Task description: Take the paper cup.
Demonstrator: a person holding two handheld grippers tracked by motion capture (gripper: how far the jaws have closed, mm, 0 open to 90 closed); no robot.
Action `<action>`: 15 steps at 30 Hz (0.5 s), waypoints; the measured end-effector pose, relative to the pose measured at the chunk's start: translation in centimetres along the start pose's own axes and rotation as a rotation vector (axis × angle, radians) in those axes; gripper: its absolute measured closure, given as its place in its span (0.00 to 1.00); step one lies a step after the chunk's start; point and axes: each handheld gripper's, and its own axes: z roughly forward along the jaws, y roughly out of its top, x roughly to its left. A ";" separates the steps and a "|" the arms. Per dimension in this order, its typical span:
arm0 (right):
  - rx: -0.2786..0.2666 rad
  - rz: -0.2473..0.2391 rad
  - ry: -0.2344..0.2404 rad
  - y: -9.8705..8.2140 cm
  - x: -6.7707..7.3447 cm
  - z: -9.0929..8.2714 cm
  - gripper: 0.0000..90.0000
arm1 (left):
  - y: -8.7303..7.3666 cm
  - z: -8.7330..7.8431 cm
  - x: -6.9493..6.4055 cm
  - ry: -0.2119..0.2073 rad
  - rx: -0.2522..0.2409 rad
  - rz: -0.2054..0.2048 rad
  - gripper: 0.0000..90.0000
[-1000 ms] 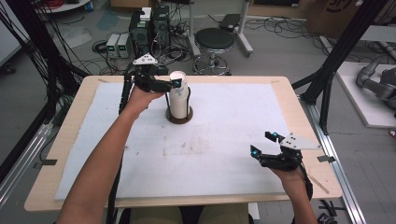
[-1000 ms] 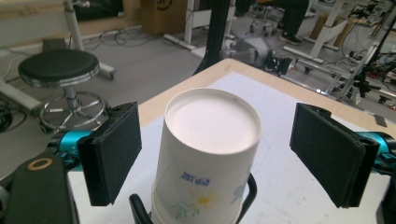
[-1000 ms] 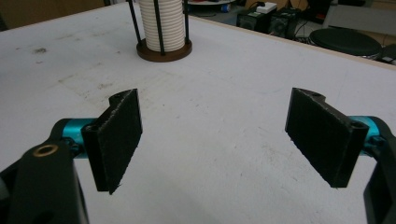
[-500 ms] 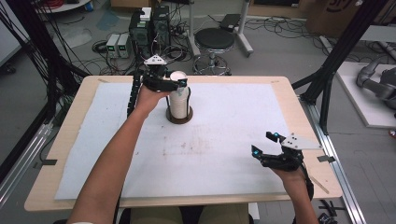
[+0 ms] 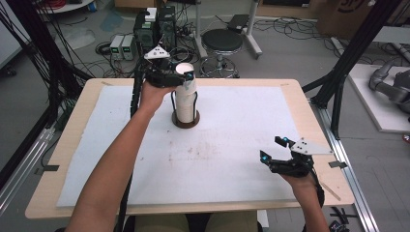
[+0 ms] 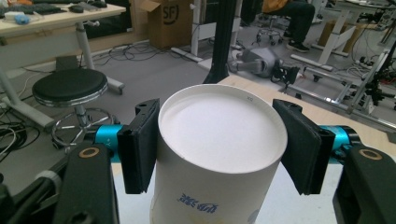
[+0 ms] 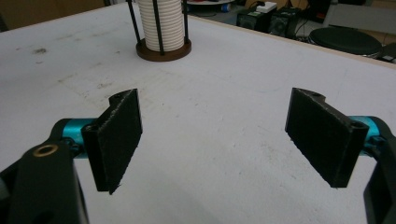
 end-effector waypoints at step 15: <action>-0.021 0.000 -0.002 0.3 0.1 -0.4 0.21 | 4.4 -5.0 -1.8 0.065 -0.119 0.039 0.40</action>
